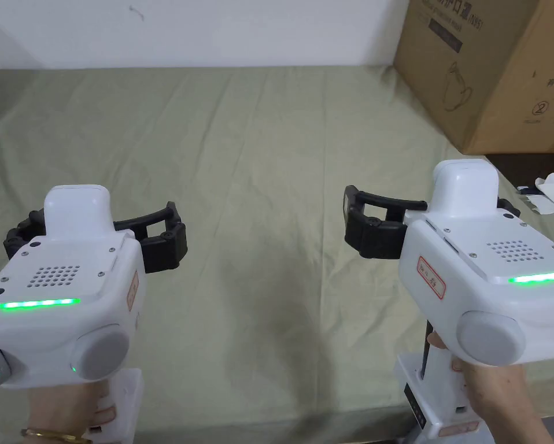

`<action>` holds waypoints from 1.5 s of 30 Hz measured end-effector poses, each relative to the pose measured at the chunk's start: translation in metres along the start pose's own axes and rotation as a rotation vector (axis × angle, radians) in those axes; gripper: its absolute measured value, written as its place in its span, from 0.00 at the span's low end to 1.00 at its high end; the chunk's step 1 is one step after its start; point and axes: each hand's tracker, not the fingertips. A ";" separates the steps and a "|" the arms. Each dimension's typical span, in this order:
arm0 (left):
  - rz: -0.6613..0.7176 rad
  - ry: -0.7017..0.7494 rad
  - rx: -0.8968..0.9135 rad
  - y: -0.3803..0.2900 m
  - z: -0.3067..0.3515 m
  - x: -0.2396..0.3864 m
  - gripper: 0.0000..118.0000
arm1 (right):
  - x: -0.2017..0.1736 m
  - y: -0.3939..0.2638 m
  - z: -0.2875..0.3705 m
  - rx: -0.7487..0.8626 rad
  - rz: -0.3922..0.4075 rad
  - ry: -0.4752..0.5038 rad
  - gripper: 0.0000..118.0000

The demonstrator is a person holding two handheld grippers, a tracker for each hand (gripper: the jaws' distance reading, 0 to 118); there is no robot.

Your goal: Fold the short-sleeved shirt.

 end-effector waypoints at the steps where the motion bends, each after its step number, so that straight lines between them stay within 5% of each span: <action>1: 0.001 0.001 0.001 0.000 0.000 0.000 1.00 | 0.000 0.000 -0.001 0.001 0.002 0.000 1.00; 23: 0.016 0.005 0.014 0.013 0.003 -0.003 1.00 | 0.002 0.006 -0.004 -0.062 -0.022 -0.013 1.00; 31: 0.053 -0.105 -0.106 0.010 0.014 0.003 1.00 | 0.022 0.046 -0.003 -0.341 -0.276 -0.041 1.00; 36: 0.061 -0.093 -0.168 -0.016 0.024 0.006 1.00 | 0.005 0.050 0.005 -0.377 -0.096 -0.335 1.00; 41: 0.052 -0.066 -0.257 -0.036 0.026 0.007 1.00 | -0.013 0.018 0.008 -0.453 -0.006 -0.347 1.00; 45: 0.073 -0.077 -0.288 -0.043 0.027 0.004 1.00 | -0.021 -0.002 0.006 -0.416 -0.075 -0.343 1.00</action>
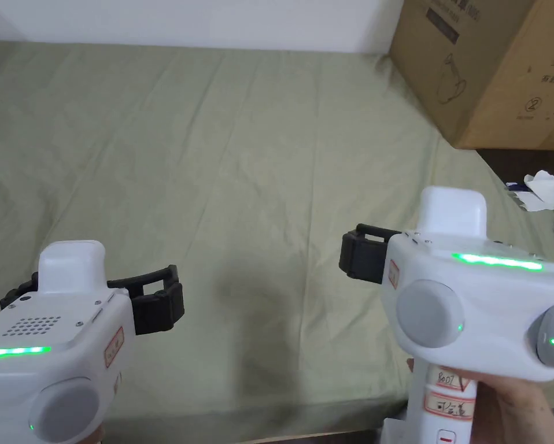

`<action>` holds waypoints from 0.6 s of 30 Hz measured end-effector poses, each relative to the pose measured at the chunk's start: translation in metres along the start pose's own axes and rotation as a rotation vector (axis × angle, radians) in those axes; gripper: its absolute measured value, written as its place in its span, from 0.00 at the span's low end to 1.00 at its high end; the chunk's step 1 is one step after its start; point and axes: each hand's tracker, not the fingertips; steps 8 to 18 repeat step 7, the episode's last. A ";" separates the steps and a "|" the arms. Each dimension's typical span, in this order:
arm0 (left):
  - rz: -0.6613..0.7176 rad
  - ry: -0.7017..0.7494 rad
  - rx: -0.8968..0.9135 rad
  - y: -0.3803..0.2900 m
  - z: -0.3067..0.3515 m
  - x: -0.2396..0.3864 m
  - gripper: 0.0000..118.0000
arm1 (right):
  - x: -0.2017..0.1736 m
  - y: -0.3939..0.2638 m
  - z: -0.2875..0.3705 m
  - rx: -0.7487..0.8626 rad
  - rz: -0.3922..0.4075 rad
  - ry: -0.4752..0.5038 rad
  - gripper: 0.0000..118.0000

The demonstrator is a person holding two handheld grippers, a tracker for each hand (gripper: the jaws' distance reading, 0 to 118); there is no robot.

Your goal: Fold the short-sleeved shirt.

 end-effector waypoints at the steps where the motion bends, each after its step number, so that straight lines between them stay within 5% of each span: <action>1: 0.006 0.003 -0.007 -0.001 -0.002 -0.001 1.00 | 0.000 0.000 -0.003 -0.015 -0.038 0.027 1.00; 4: 0.024 0.012 -0.035 -0.005 -0.009 -0.004 1.00 | -0.002 0.001 -0.011 -0.032 -0.066 0.096 1.00; 7: 0.025 0.009 -0.094 -0.007 -0.022 -0.008 1.00 | -0.019 -0.007 -0.030 -0.115 0.046 0.085 1.00; 18: 0.025 0.009 -0.094 -0.007 -0.022 -0.008 1.00 | -0.019 -0.007 -0.030 -0.115 0.046 0.085 1.00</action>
